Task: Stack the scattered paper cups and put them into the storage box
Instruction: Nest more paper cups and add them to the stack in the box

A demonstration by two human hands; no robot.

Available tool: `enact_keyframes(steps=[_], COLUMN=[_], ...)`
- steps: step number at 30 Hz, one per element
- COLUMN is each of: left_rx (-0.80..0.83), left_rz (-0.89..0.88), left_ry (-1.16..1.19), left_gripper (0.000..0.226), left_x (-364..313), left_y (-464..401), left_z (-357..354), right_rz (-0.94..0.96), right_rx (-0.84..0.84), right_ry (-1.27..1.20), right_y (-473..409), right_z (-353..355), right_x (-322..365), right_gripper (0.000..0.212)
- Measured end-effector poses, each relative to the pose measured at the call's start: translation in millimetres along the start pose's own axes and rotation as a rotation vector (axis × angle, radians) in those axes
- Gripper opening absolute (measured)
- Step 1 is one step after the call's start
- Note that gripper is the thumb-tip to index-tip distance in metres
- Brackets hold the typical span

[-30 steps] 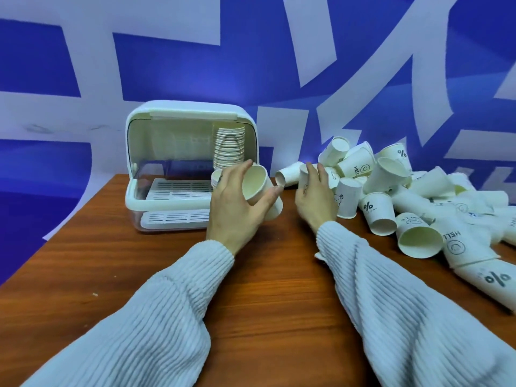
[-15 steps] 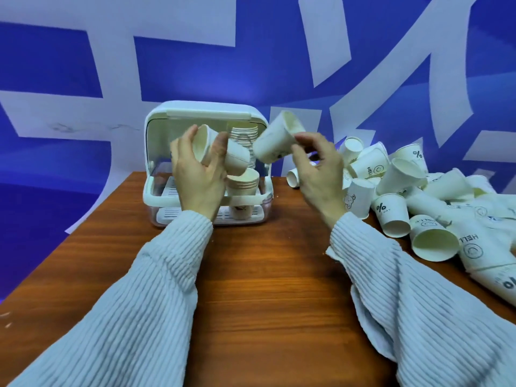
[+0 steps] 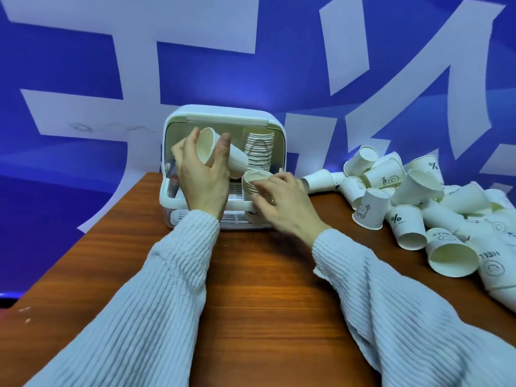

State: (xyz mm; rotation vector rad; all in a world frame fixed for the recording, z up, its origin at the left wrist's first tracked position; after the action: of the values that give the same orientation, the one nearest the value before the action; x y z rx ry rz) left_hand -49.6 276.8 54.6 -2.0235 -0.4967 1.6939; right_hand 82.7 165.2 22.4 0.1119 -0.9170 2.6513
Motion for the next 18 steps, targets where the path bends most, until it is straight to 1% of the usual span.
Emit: enact_keyframes(steps=[1, 2, 4, 5, 7, 9, 11, 15, 17, 18], left_rx=[0.005, 0.012, 0.024, 0.038, 0.093, 0.161, 0.259, 0.553, 0.639, 0.648], left_rz=[-0.021, -0.051, -0.121, -0.157, -0.221, -0.284, -0.372, -0.496, -0.529, -0.543], left_ry=[-0.011, -0.029, -0.031, 0.000, 0.035, -0.029, -0.172, -0.598, -0.749, -0.781], left_gripper=[0.071, 0.068, 0.058, 0.054, 0.049, 0.047, 0.046, 0.044, 0.051, 0.058], left_x=[-1.2, -3.2, -7.8, -9.3, -9.4, -7.1, -6.1, 9.9, 25.7, 31.6], left_y=[-0.2, 1.2, 4.7, 4.5, 2.8, 0.6, -1.8, -0.2, 7.2, 12.5], left_z=[-0.6, -1.3, -4.9, -8.5, -18.4, -31.1, -44.8, -62.7, -63.4, -63.3], right_rz=[-0.011, -0.020, -0.068, -0.102, -0.151, -0.201, -0.253, -0.320, -0.357, -0.383], right_rx=[-0.059, -0.153, -0.336, -0.386, -0.418, -0.396, -0.376, -0.407, -0.431, -0.456], right_ry=[-0.043, -0.098, -0.213, -0.260, -0.310, -0.384, -0.448, -0.491, -0.509, -0.507], right_y=[5.5, 12.2, 26.9, 30.7, 34.7, 36.4, 36.4, 35.9, 35.9, 36.2], right_z=[-5.7, -10.9, -18.2, -19.6, -19.7, -19.4, -19.6, -22.1, -22.2, -20.2], right_x=[0.0, 0.3, 1.0, 0.8, -0.8, -3.2, -7.5, -15.8, -17.5, -18.0], right_gripper=[0.050, 0.055, 0.060, 0.062, 0.062, 0.063, 0.062, 0.057, 0.052, 0.050])
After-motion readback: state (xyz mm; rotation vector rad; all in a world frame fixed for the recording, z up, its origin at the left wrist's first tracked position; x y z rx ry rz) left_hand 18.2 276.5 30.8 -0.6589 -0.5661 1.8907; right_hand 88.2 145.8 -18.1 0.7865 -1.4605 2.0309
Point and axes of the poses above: each hand's wrist, its own y-axis away from the middle knuckle, its own z-axis out of the back of the hand, x = y × z, the point moved 2 cm from there along -y, towards the middle knuckle, and after that the axes turned 5 degrees about -x, right-handed, at the moved point
